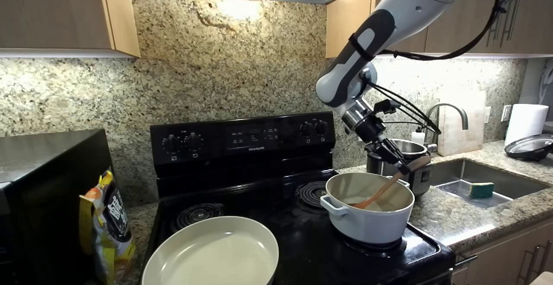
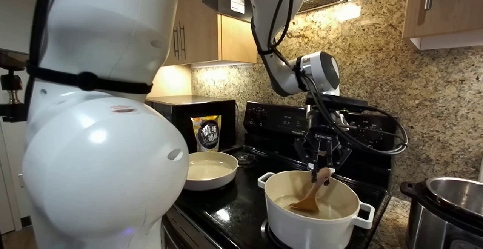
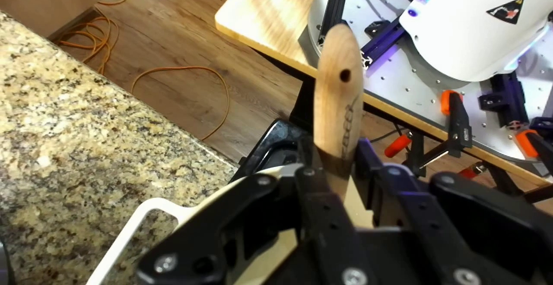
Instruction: Use the wooden spatula to stir the water in the pot.
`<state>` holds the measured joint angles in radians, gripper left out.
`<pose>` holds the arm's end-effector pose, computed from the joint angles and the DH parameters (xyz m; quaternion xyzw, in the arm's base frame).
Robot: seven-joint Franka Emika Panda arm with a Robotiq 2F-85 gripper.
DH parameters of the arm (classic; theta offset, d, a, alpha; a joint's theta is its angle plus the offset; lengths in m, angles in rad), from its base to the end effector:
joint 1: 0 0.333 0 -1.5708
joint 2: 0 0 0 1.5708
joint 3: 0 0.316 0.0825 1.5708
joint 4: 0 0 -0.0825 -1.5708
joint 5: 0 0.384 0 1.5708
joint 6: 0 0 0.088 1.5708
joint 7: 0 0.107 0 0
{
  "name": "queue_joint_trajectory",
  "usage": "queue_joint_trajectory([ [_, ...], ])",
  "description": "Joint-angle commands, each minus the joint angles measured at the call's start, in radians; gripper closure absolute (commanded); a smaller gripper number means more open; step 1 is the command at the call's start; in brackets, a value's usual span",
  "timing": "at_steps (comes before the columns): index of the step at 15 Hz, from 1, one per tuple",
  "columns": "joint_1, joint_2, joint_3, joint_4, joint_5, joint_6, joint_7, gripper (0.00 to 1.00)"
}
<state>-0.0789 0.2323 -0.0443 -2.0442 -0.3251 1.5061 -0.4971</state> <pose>0.4832 -0.0958 0.3022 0.8886 0.2186 -0.4015 0.0377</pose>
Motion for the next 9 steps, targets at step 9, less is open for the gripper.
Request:
queue_joint_trajectory([
  [9,-0.070,-0.045,-0.051,-0.059,0.028,0.016,0.051,0.94],
])
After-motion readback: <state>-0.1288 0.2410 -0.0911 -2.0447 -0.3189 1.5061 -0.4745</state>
